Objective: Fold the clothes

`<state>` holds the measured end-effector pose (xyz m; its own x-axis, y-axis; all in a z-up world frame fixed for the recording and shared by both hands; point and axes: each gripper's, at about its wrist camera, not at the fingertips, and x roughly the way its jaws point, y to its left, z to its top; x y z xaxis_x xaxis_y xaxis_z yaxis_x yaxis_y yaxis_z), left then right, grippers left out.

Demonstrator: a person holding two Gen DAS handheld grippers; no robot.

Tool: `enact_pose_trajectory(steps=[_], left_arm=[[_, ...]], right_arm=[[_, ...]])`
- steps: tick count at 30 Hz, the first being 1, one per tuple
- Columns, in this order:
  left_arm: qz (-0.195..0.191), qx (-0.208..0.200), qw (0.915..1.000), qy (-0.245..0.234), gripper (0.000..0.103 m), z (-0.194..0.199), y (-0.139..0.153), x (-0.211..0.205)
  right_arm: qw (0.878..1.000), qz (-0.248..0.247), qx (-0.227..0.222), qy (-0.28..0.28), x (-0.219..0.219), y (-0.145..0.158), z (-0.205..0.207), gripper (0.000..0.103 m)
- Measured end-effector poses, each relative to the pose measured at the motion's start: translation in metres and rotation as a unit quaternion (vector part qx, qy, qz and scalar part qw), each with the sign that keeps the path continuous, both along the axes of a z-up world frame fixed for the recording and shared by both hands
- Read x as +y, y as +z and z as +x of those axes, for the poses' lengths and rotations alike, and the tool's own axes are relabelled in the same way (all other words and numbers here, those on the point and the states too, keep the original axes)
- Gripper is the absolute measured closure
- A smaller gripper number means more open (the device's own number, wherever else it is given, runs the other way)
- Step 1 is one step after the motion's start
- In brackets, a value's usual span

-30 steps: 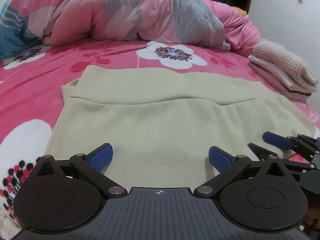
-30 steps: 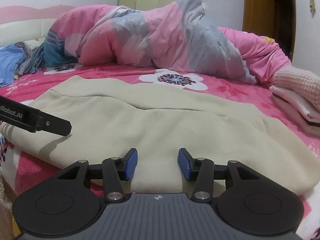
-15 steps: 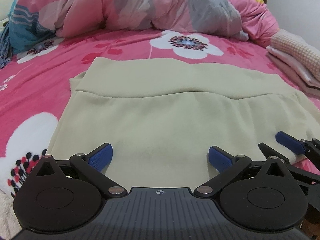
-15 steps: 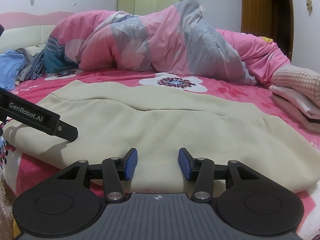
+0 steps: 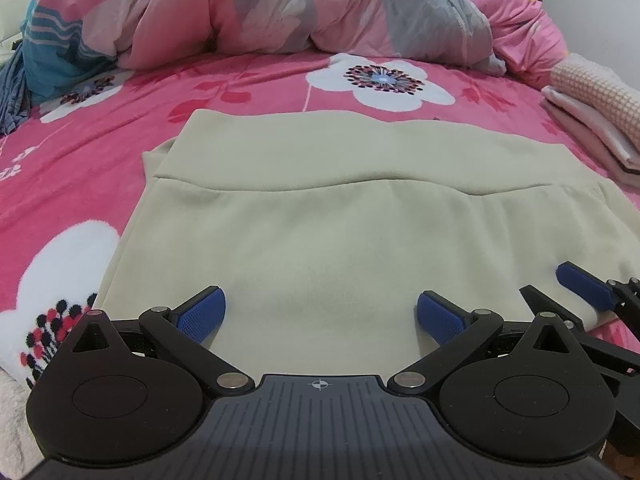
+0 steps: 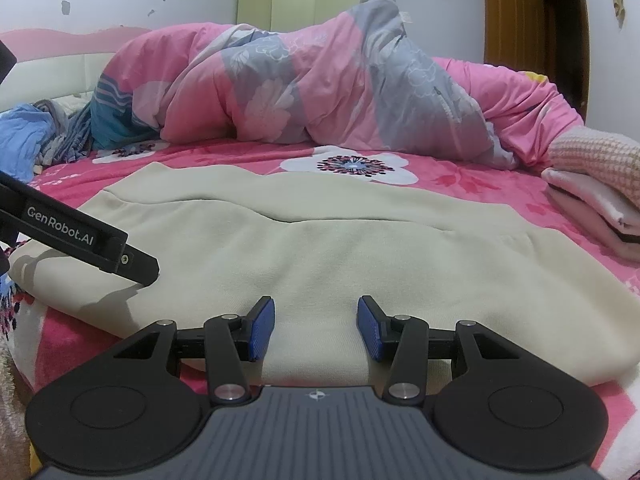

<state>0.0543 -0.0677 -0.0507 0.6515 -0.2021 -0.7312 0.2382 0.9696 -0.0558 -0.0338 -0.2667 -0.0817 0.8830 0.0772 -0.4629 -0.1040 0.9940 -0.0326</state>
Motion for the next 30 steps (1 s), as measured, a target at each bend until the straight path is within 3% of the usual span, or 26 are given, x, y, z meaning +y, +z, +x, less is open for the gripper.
enact_pose_trajectory(steps=[30], left_arm=[[0.0, 0.009, 1.0, 0.0, 0.0, 0.0015, -0.0009, 0.0009]], right_arm=[[1.0, 0.001, 0.008, -0.003, 0.0012, 0.0022, 0.0013, 0.054]])
